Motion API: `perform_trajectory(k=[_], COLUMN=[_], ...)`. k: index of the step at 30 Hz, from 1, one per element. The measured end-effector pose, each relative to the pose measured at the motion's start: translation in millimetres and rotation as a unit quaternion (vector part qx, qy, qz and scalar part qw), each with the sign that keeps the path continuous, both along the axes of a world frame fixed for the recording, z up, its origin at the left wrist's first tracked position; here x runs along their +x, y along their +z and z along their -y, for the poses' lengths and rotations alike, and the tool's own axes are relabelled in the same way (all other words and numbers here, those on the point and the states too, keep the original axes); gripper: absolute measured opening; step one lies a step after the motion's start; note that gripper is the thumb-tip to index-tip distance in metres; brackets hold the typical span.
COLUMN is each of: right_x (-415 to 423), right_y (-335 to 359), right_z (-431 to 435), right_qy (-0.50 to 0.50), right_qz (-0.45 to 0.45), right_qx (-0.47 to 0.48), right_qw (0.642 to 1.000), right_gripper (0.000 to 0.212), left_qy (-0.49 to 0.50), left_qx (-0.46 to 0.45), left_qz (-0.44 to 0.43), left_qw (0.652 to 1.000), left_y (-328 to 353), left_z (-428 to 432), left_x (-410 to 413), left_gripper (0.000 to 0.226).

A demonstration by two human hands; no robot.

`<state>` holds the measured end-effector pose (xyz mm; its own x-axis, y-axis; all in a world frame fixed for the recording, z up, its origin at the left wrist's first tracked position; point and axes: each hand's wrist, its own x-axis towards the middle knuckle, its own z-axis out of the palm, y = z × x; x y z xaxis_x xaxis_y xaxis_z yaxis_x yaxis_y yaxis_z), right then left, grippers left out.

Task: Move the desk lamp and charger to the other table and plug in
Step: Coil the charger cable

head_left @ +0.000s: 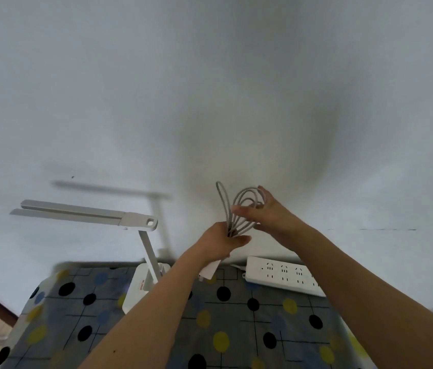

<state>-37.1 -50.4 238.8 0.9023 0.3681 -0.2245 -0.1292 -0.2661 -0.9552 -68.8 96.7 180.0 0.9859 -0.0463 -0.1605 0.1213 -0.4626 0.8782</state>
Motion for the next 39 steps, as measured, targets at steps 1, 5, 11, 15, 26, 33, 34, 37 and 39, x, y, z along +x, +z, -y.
perform_trajectory(k=[1,5,11,15,26,33,34,37,39], right_x=[-0.5,1.3,-8.3,-4.8,-11.9,-16.9,-16.6,-15.3,-14.1], right_y=[-0.2,2.6,6.0,11.1,28.0,31.8,31.4,35.0,39.1], right_z=[-6.2,-24.5,-36.7,-30.9,-36.1,-42.7,-42.4,-46.2,-53.0], right_qy=[-0.013,-0.058,-0.018,-0.079,-0.099,-0.068,-0.053,-0.014,-0.002], right_qz=[0.002,0.031,0.088,0.031,-0.059,0.135,0.148,0.16,0.146], right_qx=[0.016,0.033,-0.046,0.054,0.214,0.102,0.091,0.072,0.071], right_qw=[1.0,0.997,0.995,0.995,0.97,0.983,0.983,0.984,0.987], right_gripper=[0.129,0.119,0.078,0.015,0.039,0.035,0.032,0.038,0.056], left_qy=[-0.003,0.01,-0.016,-0.004,-0.096,0.017,0.043,0.107,0.147], left_qx=[0.014,0.141,0.271,0.2,-0.076,-0.062,-0.054,-0.058,-0.071], left_qz=[0.004,0.006,0.0,0.015,-0.02,-0.011,-0.007,0.008,0.029], left_qw=[1.0,0.99,0.962,0.98,0.992,0.998,0.998,0.993,0.986], left_y=[0.4,-3.3,-1.7,2.9,36.2,44.3,42.7,43.7,46.3], left_z=[1.5,2.9,3.3,6.0,9.6,16.7,15.6,2.8,-11.4], left_x=[-1.5,-5.2,-12.0,-19.0,-22.9,-24.0,-24.0,-28.7,-33.0], left_gripper=[0.03,0.033,0.05,0.042,0.011,0.01,0.015,0.029,0.035])
